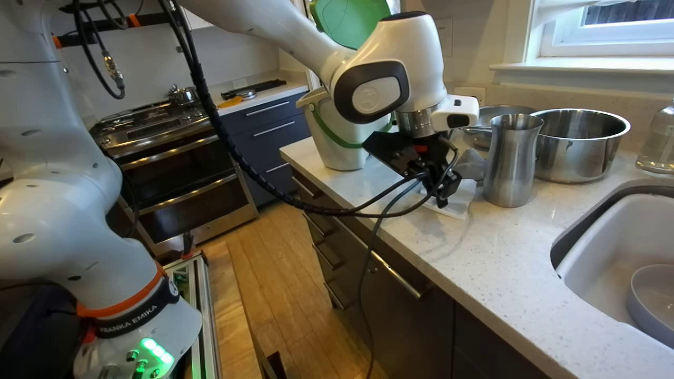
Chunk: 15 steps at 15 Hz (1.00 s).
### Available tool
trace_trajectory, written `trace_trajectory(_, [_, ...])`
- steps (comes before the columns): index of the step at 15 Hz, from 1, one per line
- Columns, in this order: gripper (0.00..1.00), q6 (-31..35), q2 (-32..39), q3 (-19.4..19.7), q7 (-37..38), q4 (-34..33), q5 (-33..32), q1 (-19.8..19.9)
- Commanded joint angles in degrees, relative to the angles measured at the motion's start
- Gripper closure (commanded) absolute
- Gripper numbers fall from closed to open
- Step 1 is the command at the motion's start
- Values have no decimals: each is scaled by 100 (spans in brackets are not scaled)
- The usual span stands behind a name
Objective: Open the trash can then put the paper towel inside
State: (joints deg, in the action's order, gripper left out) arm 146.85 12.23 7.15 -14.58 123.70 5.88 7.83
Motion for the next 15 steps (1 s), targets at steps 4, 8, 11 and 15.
trace_trajectory(4, [100, -157, -441, 88, 383, 131, -721, -12])
trace_trajectory(8, [100, -664, -1328, -5, 169, 343, -923, -34])
trace_trajectory(11, [100, -1545, -2040, -57, 183, 395, -1144, -105])
trace_trajectory(15, [100, -2960, -2967, -196, 247, 460, -1351, -196])
